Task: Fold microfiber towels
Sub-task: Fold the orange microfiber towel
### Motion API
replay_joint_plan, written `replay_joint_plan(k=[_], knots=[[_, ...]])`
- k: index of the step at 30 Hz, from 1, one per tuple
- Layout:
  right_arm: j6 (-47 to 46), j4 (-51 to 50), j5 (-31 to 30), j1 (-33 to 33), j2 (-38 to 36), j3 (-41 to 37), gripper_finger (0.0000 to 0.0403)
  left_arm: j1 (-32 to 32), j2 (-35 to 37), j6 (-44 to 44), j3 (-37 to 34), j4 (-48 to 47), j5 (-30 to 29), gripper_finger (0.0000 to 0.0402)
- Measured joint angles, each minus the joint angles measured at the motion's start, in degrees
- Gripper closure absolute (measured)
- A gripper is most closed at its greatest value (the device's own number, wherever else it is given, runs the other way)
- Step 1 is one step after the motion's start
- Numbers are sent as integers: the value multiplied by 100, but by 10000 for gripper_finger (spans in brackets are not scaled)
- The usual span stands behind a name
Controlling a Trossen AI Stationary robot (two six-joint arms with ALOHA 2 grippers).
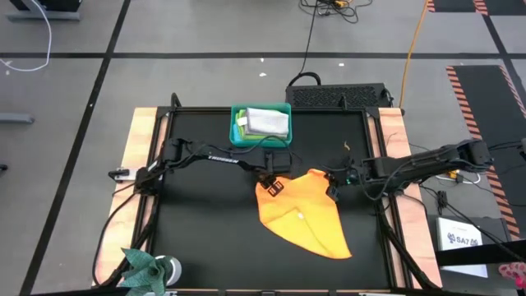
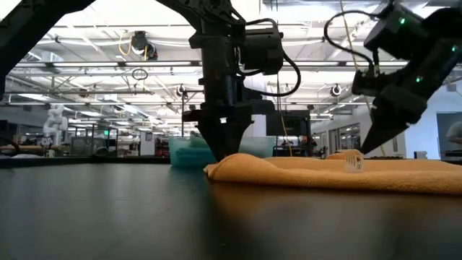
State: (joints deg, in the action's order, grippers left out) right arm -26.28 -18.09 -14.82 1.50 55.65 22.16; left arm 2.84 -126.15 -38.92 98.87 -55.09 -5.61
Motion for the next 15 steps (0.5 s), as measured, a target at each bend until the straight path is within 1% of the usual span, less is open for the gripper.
replay_joint_plan(k=[4,7,12,15], knots=[[-16,949,27,-85,332,-267,403,-7,0,-4,0,5,0,275],[143,1354,8,-182,561,-322,403,-12,0,-22,0,9,4,275],[340,1447,24,-414,756,-326,403,-7,0,-66,0,9,-29,275],[343,1434,155,-465,786,-326,403,-7,0,-81,0,11,-45,275]])
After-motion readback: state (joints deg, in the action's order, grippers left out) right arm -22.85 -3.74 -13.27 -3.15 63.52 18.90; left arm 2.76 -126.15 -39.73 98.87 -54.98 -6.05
